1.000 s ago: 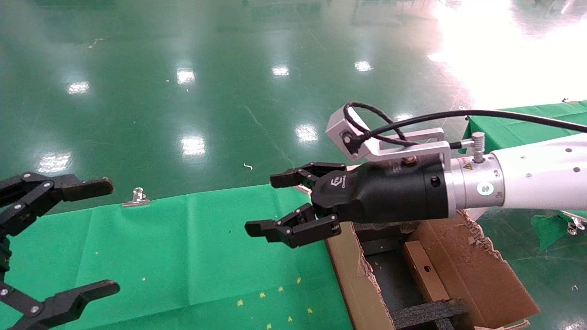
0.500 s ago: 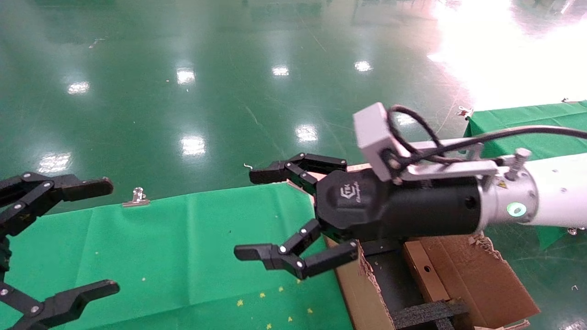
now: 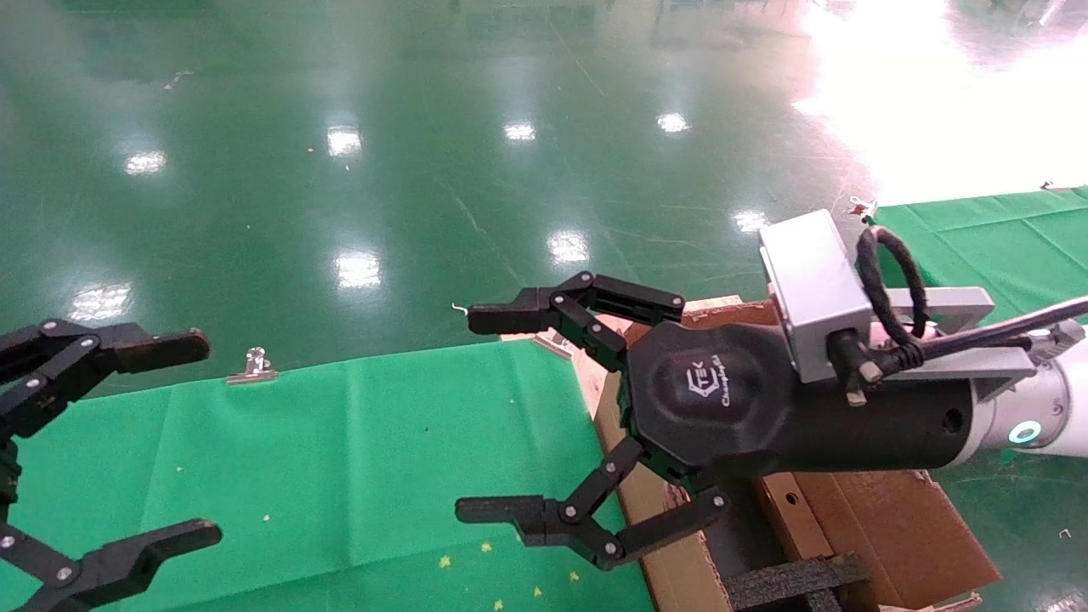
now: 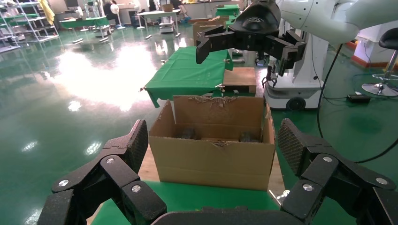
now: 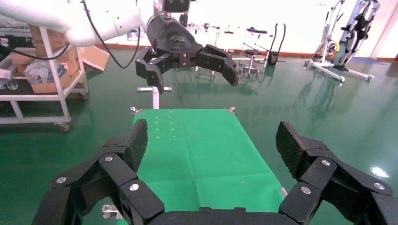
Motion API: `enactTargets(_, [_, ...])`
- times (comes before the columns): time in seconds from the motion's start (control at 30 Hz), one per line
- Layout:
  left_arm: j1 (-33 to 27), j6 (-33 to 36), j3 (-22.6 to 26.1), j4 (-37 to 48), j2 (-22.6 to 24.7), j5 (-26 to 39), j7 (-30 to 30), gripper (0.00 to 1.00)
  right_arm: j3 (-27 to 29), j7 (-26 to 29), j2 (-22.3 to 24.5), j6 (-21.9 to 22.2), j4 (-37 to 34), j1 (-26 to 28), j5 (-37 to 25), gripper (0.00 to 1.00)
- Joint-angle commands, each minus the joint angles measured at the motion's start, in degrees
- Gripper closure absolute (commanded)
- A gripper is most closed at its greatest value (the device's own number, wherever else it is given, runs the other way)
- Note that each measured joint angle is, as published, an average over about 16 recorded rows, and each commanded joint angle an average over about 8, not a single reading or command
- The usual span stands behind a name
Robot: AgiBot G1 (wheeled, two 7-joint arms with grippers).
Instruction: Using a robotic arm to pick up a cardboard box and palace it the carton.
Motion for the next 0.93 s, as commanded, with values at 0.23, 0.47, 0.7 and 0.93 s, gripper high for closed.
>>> enactTargets(0.23, [0.0,0.0,0.0,0.0,0.0,0.0,0.0,0.0,-0.5,0.3,0.0,0.2,0.0,0.2,0.0,0.0])
enactTargets(0.47, [0.0,0.0,0.0,0.0,0.0,0.0,0.0,0.0,-1.2,0.6,0.2,0.6,0.0,0.7,-0.2,0.0])
enactTargets(0.7, [0.0,0.0,0.0,0.0,0.0,0.0,0.0,0.0,-1.6,0.8,0.2,0.8,0.1,0.9,-0.4,0.0])
enactTargets(0.93, [0.0,0.0,0.0,0.0,0.0,0.0,0.0,0.0,-1.8,0.9,0.3,0.9,0.1,1.1,-0.4,0.0])
